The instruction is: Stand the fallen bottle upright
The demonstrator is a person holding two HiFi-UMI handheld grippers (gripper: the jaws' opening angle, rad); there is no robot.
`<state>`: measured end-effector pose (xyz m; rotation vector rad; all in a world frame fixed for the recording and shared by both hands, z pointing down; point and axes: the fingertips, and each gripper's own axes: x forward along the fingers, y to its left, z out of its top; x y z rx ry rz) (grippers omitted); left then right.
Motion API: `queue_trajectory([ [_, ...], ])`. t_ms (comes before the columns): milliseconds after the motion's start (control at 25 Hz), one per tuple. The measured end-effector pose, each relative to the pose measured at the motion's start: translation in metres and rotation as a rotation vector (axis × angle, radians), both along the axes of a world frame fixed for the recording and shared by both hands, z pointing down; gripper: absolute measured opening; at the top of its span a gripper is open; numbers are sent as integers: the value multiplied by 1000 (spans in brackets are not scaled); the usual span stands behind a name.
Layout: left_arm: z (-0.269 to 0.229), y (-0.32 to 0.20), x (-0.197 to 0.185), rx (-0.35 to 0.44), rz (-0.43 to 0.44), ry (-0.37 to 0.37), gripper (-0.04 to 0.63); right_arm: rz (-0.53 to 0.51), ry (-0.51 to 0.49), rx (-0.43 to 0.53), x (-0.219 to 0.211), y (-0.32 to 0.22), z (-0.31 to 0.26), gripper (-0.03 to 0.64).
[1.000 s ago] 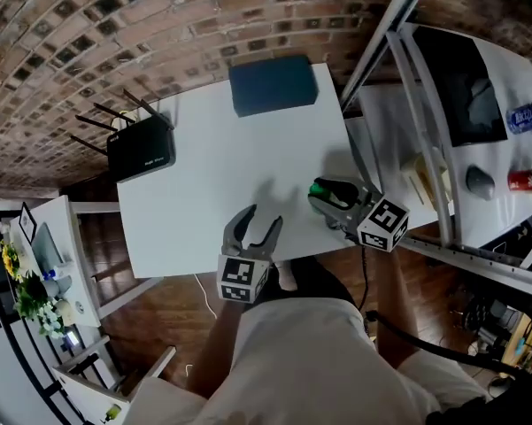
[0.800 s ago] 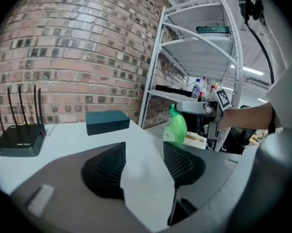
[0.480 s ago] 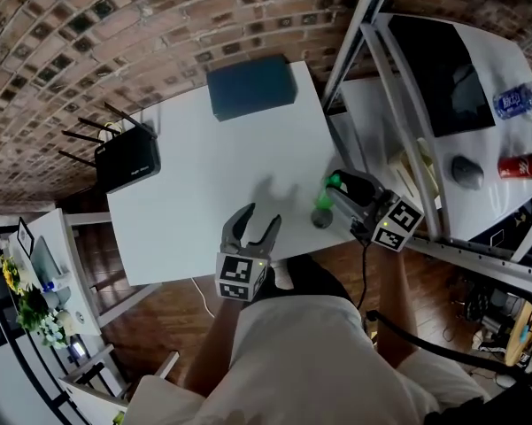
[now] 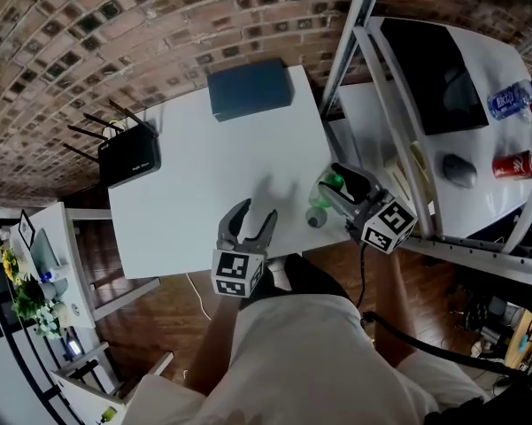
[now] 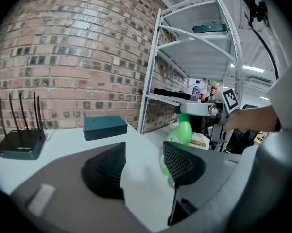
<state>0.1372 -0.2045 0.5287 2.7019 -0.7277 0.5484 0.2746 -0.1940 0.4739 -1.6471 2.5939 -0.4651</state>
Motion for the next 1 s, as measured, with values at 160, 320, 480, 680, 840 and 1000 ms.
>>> queue_trajectory([
  [160, -9, 12, -12, 32, -46, 4, 259, 52, 27, 33, 7, 7, -5, 216],
  [320, -23, 23, -37, 58, -106, 18, 259, 114, 94, 96, 10, 15, -25, 265],
  [480, -53, 38, -65, 109, -140, 71, 259, 132, 142, 167, -11, 37, -61, 276],
  [680, -115, 71, -114, 241, -158, 179, 259, 133, 196, 187, -77, 78, -79, 388],
  [840, -146, 119, -171, 333, -204, 201, 259, 269, 236, 148, -134, 138, -81, 391],
  [1000, -155, 165, -234, 383, -277, 197, 270, 383, 263, 54, -193, 203, -73, 388],
])
